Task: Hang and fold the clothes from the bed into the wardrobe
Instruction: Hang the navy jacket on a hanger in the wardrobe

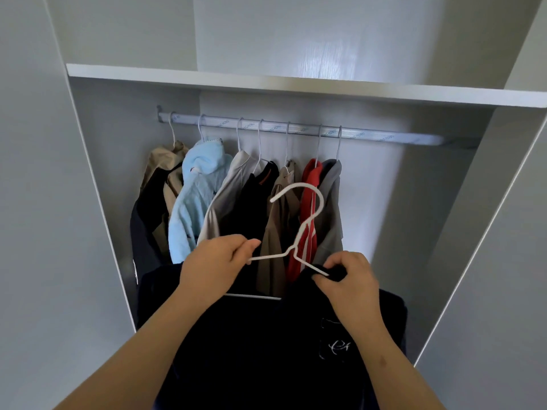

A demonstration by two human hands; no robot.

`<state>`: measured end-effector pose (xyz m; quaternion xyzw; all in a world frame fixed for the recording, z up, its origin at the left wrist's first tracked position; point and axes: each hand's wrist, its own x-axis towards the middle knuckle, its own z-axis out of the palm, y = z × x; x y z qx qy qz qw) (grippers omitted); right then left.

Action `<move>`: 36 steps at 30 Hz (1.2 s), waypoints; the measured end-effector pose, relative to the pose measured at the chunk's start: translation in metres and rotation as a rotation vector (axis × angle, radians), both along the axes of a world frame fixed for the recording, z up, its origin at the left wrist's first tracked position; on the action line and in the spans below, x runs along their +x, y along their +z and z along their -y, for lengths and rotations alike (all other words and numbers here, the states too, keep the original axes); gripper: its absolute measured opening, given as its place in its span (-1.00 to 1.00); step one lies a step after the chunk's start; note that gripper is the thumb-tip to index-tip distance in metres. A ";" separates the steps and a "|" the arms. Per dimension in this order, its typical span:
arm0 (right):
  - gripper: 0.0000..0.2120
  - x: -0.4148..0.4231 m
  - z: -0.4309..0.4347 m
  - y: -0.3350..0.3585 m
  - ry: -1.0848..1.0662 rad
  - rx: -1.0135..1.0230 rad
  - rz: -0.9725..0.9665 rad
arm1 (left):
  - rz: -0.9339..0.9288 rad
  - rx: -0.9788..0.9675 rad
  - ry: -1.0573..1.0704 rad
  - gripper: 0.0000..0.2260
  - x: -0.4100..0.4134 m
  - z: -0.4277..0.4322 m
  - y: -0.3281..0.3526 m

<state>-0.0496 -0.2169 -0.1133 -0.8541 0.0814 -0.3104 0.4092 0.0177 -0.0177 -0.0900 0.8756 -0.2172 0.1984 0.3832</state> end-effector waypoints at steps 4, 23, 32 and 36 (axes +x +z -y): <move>-0.58 -0.005 0.010 -0.005 0.014 -0.058 0.066 | -0.160 -0.085 0.035 -0.55 0.011 -0.008 0.006; -0.74 0.000 0.018 0.014 -0.071 -0.411 -0.020 | -0.064 -0.267 0.140 -0.55 0.007 0.005 0.018; -0.75 0.006 -0.006 0.019 0.231 -0.342 -0.141 | -0.137 -0.227 -0.053 -0.62 -0.001 0.023 0.005; -0.73 0.006 -0.001 0.020 0.297 -0.129 -0.222 | -0.158 -0.146 -0.065 -0.76 -0.003 0.030 -0.004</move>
